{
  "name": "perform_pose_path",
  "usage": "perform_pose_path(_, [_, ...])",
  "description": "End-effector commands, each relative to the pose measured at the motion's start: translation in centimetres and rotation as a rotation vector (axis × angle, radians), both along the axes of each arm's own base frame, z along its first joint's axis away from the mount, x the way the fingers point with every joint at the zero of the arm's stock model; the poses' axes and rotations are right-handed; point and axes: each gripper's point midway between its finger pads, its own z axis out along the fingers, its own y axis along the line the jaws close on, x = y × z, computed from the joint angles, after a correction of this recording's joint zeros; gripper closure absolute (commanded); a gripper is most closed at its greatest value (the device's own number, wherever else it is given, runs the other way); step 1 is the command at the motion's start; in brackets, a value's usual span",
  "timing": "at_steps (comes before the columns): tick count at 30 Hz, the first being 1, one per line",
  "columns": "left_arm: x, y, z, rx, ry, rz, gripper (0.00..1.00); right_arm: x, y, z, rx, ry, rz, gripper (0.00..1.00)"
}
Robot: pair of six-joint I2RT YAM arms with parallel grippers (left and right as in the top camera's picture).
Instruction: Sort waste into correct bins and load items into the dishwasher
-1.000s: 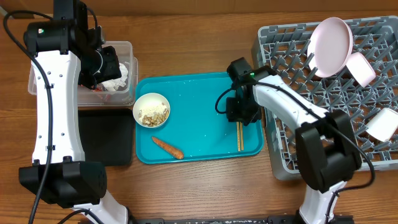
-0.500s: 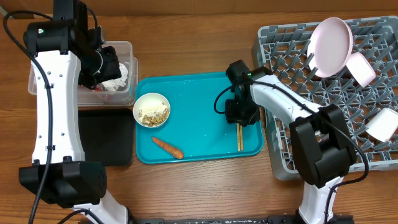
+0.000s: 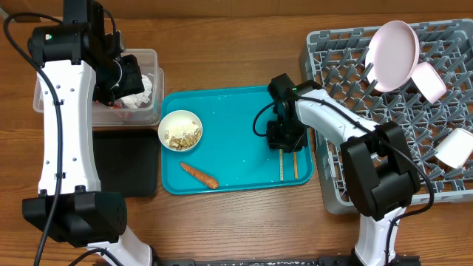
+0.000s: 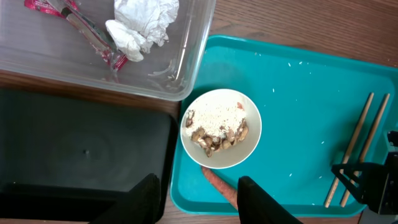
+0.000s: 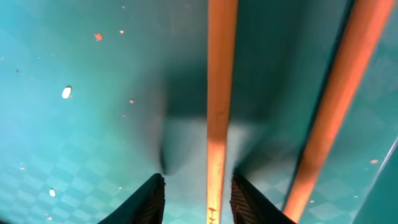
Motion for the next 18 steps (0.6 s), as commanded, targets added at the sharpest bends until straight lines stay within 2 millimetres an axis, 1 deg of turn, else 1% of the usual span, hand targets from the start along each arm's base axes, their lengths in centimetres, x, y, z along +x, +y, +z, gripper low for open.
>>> perform_pose_path(1, [-0.2, 0.2, 1.3, -0.002, -0.034, 0.022, 0.57, -0.1, -1.1, -1.5, -0.075, 0.004, 0.007, 0.77])
perform_pose_path(3, [-0.2, 0.2, 1.3, -0.002, -0.034, 0.022, 0.56, -0.1, -1.1, -1.4, -0.075, 0.005, 0.007, 0.89])
perform_pose_path(7, [-0.2, 0.2, 1.3, -0.002, -0.033, 0.022, 0.56, -0.2, -1.1, -1.4, -0.076, 0.008, 0.008, 0.92])
perform_pose_path(9, [-0.3, 0.2, 1.3, -0.002, -0.032, 0.022, 0.56, -0.3, -1.1, -1.4, -0.076, 0.011, 0.007, 0.96])
perform_pose_path(12, [-0.3, 0.2, 1.3, -0.002, -0.031, 0.021, 0.57, -0.4, -1.2, -1.3, -0.080, 0.018, 0.008, 0.96])
perform_pose_path(15, [-0.3, 0.2, 1.3, -0.001, -0.031, 0.022, 0.56, -0.1, -1.2, -0.3, -0.075, 0.005, 0.007, 0.96])
perform_pose_path(17, [-0.3, 0.2, 1.3, -0.002, -0.031, 0.021, 0.57, 0.5, -0.9, 1.2, -0.059, -0.029, 0.017, 0.96])
perform_pose_path(18, [-0.3, 0.2, 1.3, -0.001, -0.032, 0.022, 0.57, 1.0, -0.7, 2.4, -0.042, -0.061, 0.035, 0.96])
